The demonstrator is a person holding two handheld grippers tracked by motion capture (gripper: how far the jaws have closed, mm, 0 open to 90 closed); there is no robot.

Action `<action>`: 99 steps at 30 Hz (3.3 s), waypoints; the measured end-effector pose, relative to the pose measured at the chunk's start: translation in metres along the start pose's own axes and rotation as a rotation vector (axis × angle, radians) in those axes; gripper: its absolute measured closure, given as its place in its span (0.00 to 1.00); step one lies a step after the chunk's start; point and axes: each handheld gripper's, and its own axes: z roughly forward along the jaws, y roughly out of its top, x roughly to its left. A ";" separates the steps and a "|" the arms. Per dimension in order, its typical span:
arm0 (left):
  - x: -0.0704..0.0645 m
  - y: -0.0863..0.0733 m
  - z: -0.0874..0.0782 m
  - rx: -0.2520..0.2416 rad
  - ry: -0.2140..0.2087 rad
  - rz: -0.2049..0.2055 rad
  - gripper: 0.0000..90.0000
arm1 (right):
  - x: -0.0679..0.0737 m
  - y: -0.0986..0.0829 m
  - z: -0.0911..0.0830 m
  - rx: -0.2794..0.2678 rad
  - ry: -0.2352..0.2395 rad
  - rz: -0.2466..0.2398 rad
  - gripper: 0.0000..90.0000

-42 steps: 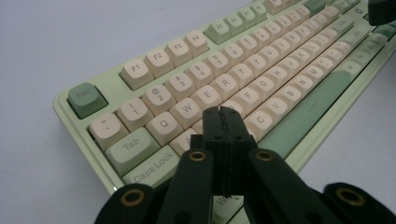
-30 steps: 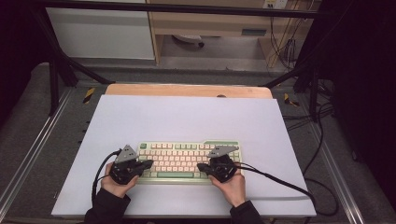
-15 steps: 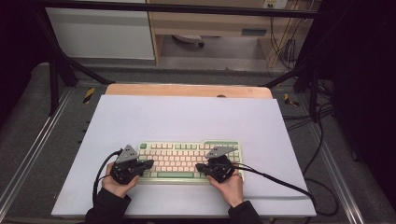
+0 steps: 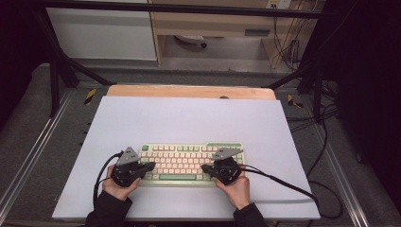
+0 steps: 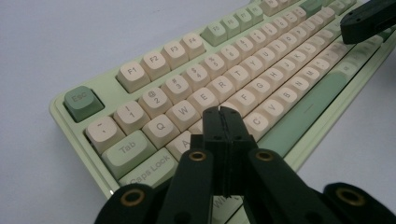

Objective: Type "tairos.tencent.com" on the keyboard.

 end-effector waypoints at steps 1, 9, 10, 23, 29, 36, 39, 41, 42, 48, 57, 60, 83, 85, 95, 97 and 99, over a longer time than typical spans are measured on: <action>0.000 0.000 0.000 0.000 0.000 0.000 1.00 | -0.001 0.000 -0.002 -0.002 0.000 0.003 1.00; -0.001 0.001 0.000 -0.001 -0.002 0.003 1.00 | -0.012 -0.004 -0.014 -0.024 -0.014 0.033 1.00; -0.001 0.001 0.000 0.000 -0.002 0.004 1.00 | -0.013 -0.005 -0.016 -0.023 -0.014 0.036 1.00; -0.007 0.006 0.001 -0.009 -0.005 0.008 1.00 | -0.019 -0.012 -0.025 -0.030 -0.015 0.061 1.00; -0.009 0.011 0.002 -0.009 -0.002 0.004 1.00 | -0.021 -0.015 -0.029 -0.030 -0.016 0.067 1.00; -0.012 0.019 0.004 -0.013 -0.005 0.006 1.00 | -0.023 -0.019 -0.033 -0.033 -0.022 0.069 1.00; -0.014 0.023 0.006 -0.015 -0.007 0.006 1.00 | -0.023 -0.019 -0.033 -0.032 -0.025 0.068 1.00; -0.014 0.024 0.008 -0.011 -0.007 0.008 1.00 | -0.022 -0.019 -0.034 -0.029 -0.022 0.069 1.00; -0.015 0.025 0.009 -0.008 -0.007 0.010 1.00 | -0.022 -0.019 -0.033 -0.029 -0.021 0.070 1.00; -0.017 0.031 0.018 -0.001 -0.009 0.011 1.00 | -0.022 -0.019 -0.034 -0.025 -0.021 0.068 1.00; -0.023 0.038 0.037 0.023 -0.010 0.020 1.00 | -0.022 -0.020 -0.033 -0.026 -0.021 0.059 1.00; -0.025 0.040 0.043 0.028 -0.011 0.022 1.00 | -0.022 -0.020 -0.034 -0.026 -0.021 0.061 1.00; -0.023 0.036 0.063 0.050 0.006 0.025 1.00 | -0.023 -0.020 -0.034 -0.031 -0.017 0.068 1.00; -0.022 0.036 0.063 0.049 0.006 0.024 1.00 | -0.023 -0.020 -0.034 -0.026 -0.018 0.068 1.00; -0.023 0.035 0.062 0.046 0.003 0.030 1.00 | -0.023 -0.020 -0.034 -0.025 -0.018 0.067 1.00; -0.024 0.036 0.060 0.044 0.002 0.035 1.00 | -0.023 -0.020 -0.034 -0.024 -0.016 0.065 1.00; -0.025 0.036 0.058 0.046 -0.005 0.038 1.00 | -0.023 -0.021 -0.033 -0.024 -0.015 0.065 1.00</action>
